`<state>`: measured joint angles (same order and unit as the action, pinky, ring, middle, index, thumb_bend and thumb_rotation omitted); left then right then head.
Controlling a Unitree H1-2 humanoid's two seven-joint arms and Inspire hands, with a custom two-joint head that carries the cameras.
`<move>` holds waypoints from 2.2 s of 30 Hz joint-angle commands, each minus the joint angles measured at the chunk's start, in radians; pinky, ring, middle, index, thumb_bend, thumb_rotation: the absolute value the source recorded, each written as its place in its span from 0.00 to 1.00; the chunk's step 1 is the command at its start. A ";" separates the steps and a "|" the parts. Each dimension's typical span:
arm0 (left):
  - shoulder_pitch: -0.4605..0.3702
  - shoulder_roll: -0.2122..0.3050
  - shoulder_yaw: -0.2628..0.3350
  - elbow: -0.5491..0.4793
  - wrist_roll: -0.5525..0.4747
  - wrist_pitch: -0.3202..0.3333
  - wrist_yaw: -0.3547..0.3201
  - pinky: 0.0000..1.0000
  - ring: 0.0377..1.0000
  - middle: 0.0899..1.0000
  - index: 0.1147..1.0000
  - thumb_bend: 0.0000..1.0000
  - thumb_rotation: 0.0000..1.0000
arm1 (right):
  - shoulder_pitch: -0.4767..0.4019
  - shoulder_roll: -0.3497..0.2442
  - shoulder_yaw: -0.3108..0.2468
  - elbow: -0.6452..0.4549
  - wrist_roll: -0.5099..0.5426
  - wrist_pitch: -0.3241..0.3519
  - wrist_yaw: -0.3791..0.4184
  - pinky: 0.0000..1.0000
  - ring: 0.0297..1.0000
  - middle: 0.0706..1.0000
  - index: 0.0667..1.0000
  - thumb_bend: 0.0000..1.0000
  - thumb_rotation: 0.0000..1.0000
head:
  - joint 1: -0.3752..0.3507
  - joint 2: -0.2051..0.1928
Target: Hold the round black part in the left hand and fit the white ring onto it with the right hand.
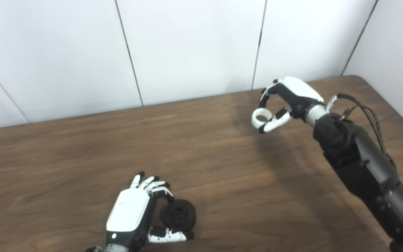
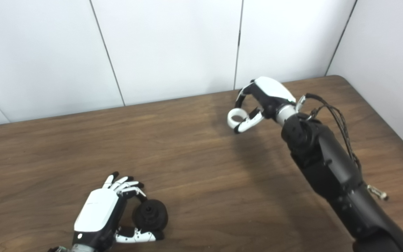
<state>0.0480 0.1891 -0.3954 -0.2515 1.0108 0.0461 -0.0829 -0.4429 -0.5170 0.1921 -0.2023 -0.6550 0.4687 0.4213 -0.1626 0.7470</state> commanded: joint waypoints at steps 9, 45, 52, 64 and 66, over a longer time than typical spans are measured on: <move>-0.002 -0.017 -0.019 -0.003 0.036 0.019 -0.015 1.00 0.89 0.76 0.42 0.52 0.06 | 0.024 0.157 0.003 -0.276 -0.149 0.001 0.253 1.00 1.00 0.87 0.45 0.52 0.14 | 0.030 0.010; 0.001 -0.082 -0.056 -0.004 0.073 0.057 0.010 1.00 0.89 0.76 0.42 0.53 0.06 | 0.131 0.243 0.176 -0.429 -0.117 -0.018 0.360 1.00 1.00 0.88 0.45 0.53 0.14 | 0.173 0.068; 0.001 -0.082 -0.056 -0.004 0.076 0.059 0.009 1.00 0.89 0.76 0.42 0.53 0.06 | 0.140 0.235 0.185 -0.407 -0.112 -0.026 0.350 1.00 1.00 0.88 0.45 0.53 0.14 | 0.172 0.070; 0.002 -0.081 -0.055 -0.011 0.070 0.059 0.004 1.00 0.89 0.76 0.42 0.53 0.06 | 0.136 0.246 0.193 -0.370 -0.110 -0.046 0.326 1.00 1.00 0.87 0.45 0.52 0.13 | 0.163 0.071; 0.002 -0.080 -0.056 -0.012 0.073 0.059 0.003 1.00 0.89 0.76 0.42 0.53 0.06 | 0.138 0.246 0.193 -0.365 -0.110 -0.051 0.318 1.00 1.00 0.87 0.45 0.52 0.13 | 0.160 0.071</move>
<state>0.0530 0.1123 -0.4468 -0.2505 1.0731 0.1067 -0.0810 -0.2747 -0.2767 0.3903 -0.5519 -0.7653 0.4488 0.7740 0.0000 0.8176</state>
